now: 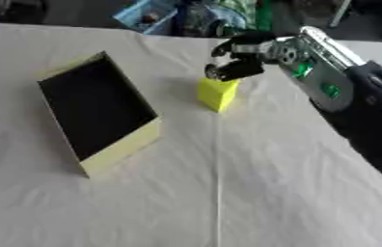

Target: Pick up objects on the table and place them in the box.

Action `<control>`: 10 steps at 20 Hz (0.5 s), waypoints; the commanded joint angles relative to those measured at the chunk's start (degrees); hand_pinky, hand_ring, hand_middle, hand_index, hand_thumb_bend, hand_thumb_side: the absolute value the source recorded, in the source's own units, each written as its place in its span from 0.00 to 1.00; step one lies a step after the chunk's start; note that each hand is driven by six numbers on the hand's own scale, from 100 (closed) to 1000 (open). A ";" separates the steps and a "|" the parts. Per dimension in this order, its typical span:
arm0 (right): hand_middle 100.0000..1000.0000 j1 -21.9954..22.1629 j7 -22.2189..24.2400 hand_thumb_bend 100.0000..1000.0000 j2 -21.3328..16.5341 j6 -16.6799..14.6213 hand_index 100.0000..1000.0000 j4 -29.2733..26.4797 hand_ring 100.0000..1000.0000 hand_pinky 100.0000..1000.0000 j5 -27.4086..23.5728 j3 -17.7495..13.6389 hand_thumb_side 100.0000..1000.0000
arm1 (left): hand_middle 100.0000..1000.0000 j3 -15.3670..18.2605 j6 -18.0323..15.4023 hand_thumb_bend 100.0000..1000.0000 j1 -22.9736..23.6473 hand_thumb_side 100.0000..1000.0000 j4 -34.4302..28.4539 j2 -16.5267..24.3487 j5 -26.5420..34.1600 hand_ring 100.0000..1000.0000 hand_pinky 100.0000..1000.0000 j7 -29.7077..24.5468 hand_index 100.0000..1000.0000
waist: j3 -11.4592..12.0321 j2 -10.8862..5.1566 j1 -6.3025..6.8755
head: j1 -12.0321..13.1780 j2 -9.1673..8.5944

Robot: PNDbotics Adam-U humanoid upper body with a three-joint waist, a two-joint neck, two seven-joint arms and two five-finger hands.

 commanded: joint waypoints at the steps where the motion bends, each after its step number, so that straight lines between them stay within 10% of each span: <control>1: 0.94 -0.59 -1.82 0.00 -0.37 2.59 1.00 -0.18 0.94 0.90 2.60 -0.37 0.98 | 0.70 0.29 -0.05 0.00 -0.77 0.42 -0.85 0.92 0.10 0.69 0.59 -0.14 0.85 | -0.02 -0.25 -0.71 | 0.09 0.09; 10: 0.98 0.47 -1.61 0.00 0.24 3.65 1.00 0.53 0.96 0.91 4.49 0.41 0.94 | 0.70 0.22 -0.07 0.00 -0.87 0.42 -0.85 0.84 0.16 0.71 0.59 -0.23 0.85 | -0.75 0.04 -0.64 | -0.06 0.07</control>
